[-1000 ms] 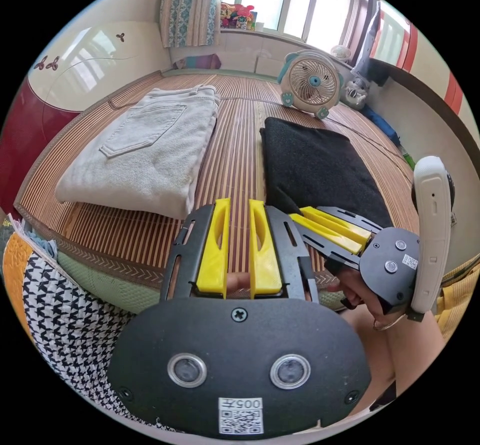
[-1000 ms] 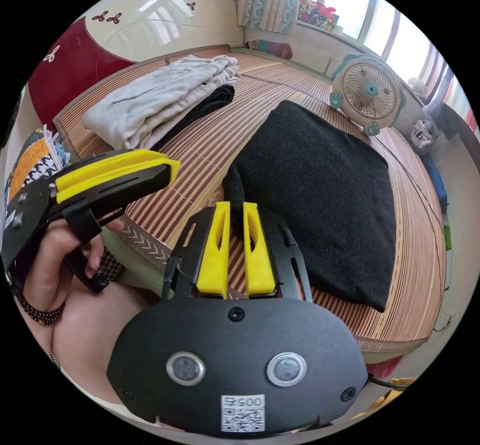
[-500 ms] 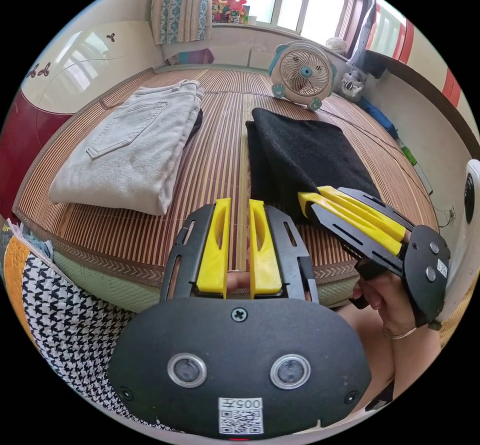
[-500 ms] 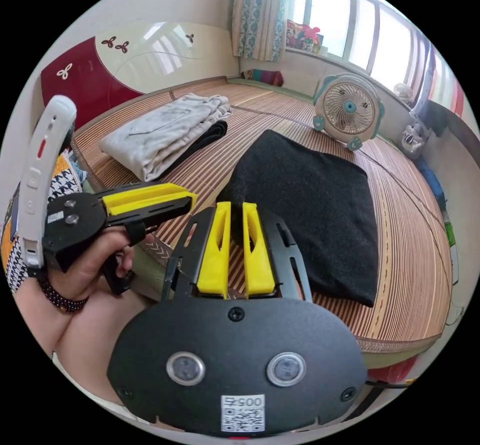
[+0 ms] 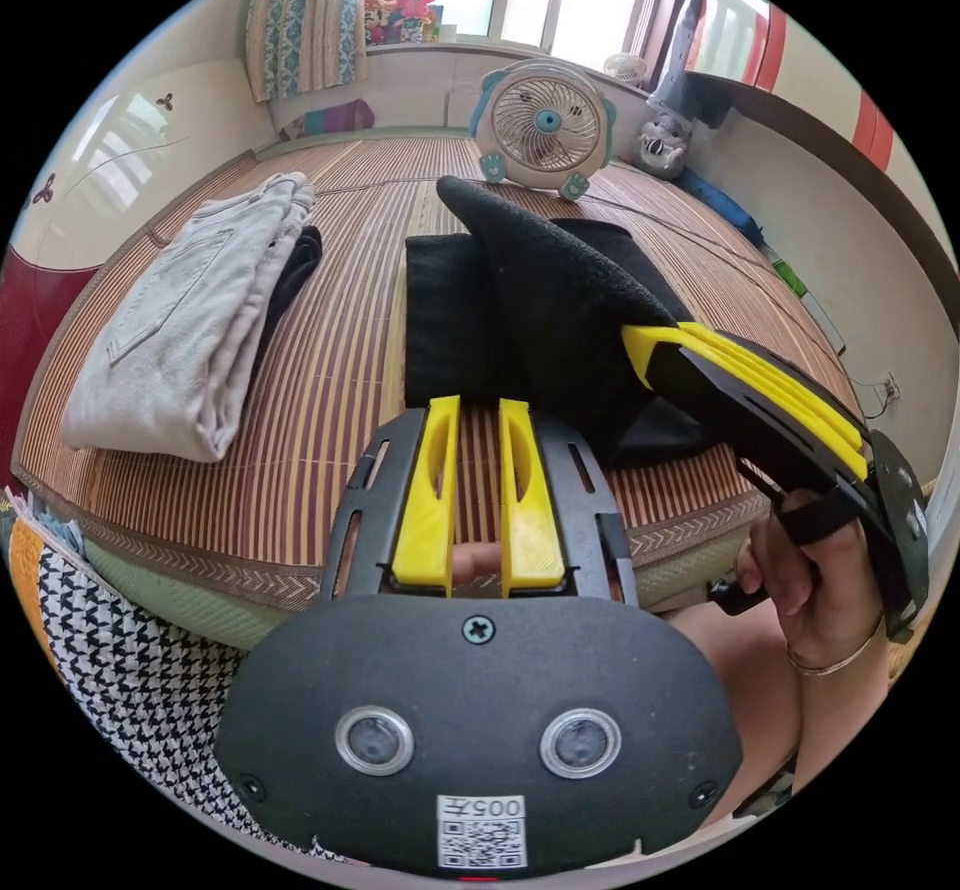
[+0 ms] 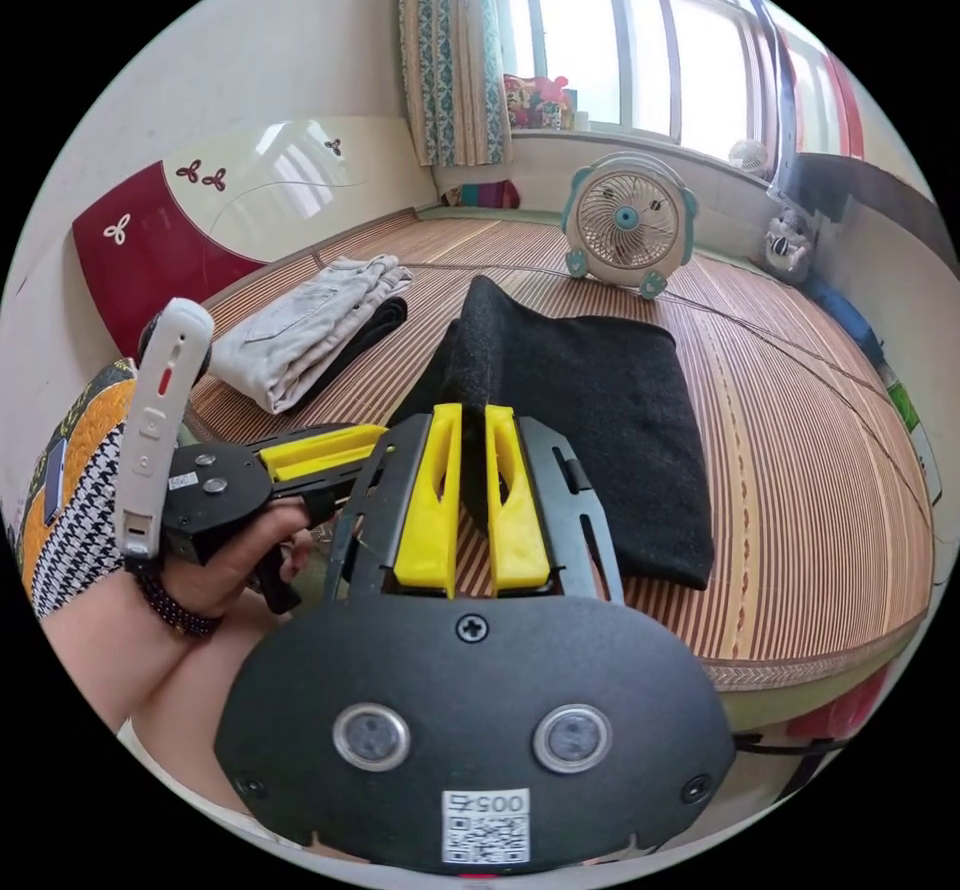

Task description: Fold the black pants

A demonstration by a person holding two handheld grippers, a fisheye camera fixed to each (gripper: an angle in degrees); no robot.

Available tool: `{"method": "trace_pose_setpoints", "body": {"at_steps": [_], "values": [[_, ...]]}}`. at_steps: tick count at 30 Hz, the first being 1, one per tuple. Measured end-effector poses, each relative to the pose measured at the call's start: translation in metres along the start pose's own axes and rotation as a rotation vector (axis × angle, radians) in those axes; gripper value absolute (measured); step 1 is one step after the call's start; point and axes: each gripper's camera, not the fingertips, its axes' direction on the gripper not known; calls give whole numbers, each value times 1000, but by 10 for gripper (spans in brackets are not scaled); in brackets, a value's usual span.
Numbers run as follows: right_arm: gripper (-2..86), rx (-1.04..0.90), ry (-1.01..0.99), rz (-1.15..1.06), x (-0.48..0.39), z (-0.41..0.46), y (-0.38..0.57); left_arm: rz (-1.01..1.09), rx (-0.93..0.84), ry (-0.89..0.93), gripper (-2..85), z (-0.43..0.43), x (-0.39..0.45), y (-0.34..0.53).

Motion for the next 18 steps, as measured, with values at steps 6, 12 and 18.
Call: {"method": "trace_pose_setpoints", "body": {"at_steps": [6, 12, 18], "values": [[2, 12, 32, 30, 28, -17, 6, -5, 1, 25, 77, 14, 25, -7], [2, 0, 54, 48, 55, -29, 9, -17, 10, 47, 64, 23, 43, -12], [20, -20, -87, 118, 89, -36, 14, 39, -19, 10, 30, 33, 63, -18]]}}
